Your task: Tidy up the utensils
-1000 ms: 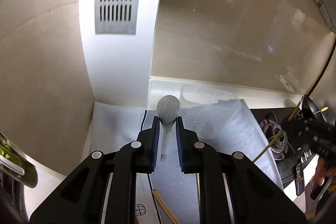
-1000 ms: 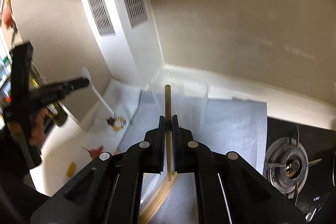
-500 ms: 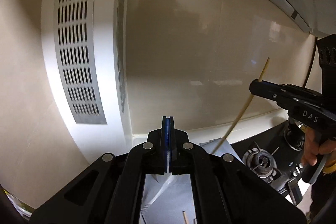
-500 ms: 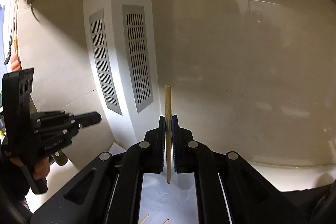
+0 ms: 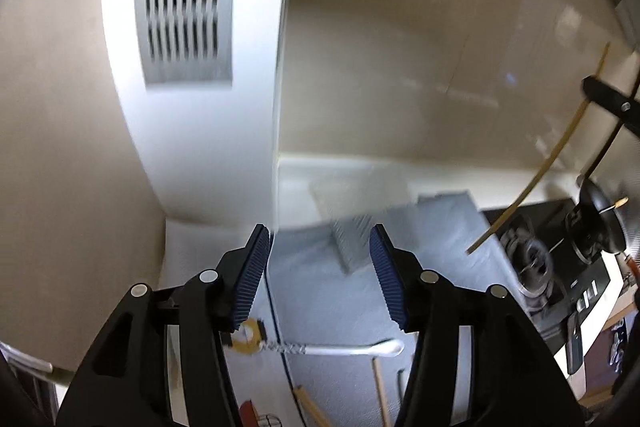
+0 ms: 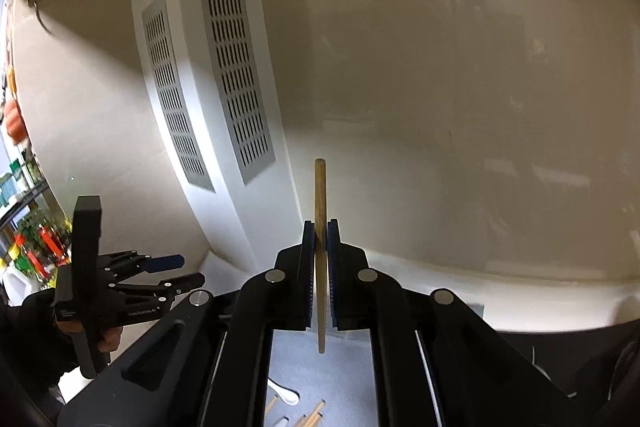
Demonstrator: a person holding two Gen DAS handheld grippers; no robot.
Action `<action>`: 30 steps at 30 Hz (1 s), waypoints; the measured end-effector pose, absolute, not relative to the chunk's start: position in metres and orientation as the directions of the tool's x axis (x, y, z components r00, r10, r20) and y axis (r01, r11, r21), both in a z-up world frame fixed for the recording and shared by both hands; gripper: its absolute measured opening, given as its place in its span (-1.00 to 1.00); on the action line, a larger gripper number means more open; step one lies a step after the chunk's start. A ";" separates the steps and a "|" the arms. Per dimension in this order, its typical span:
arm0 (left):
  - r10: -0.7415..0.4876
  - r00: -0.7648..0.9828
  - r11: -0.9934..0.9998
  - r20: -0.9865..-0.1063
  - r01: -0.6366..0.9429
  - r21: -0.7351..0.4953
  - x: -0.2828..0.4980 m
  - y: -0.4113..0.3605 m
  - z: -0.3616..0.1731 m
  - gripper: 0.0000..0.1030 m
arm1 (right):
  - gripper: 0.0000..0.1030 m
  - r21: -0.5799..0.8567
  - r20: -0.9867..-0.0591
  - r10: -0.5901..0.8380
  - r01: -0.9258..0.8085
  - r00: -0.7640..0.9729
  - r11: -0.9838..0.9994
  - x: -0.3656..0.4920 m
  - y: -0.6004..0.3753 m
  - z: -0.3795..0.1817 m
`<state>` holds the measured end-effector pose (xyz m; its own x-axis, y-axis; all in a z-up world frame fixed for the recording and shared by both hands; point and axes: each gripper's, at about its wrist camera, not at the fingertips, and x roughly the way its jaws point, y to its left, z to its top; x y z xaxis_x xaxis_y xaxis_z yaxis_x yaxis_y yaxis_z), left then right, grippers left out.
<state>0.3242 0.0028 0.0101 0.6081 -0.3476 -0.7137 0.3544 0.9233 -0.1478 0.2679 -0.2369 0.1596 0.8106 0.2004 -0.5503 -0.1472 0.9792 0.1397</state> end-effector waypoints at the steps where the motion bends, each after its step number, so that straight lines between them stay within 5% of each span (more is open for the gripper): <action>1: -0.351 0.588 0.923 -0.729 0.349 -0.162 0.324 0.004 0.001 0.02 | -0.87 0.139 -0.571 0.194 -0.139 0.798 0.981 0.268 -0.238 0.153; 6: -0.334 0.531 0.929 -0.779 0.323 -0.178 0.324 0.010 -0.028 0.06 | -0.87 0.264 -0.763 0.246 -0.059 0.597 0.963 0.274 -0.266 0.079; 11: -0.329 0.481 0.932 -0.813 0.304 -0.197 0.329 0.016 -0.052 0.13 | -0.83 0.441 -0.832 0.412 -0.010 0.372 0.898 0.271 -0.282 0.013; 12: -0.331 0.474 0.931 -0.816 0.305 -0.201 0.331 0.014 -0.056 0.15 | -0.73 0.395 -0.868 0.374 -0.001 0.328 0.918 0.277 -0.281 -0.001; 14: -0.337 0.471 0.929 -0.815 0.310 -0.204 0.342 0.003 -0.065 0.27 | 0.20 0.300 -0.914 0.288 -0.002 0.286 0.954 0.293 -0.280 -0.024; 20: -0.337 0.463 0.928 -0.820 0.309 -0.207 0.383 -0.039 -0.092 0.28 | 0.19 0.357 -0.878 0.261 0.187 0.401 0.915 0.362 -0.334 -0.056; 30: -0.283 0.397 0.943 -0.873 0.282 -0.177 0.412 -0.085 -0.140 0.27 | 0.19 0.186 -0.899 0.139 0.074 0.416 0.980 0.419 -0.287 -0.076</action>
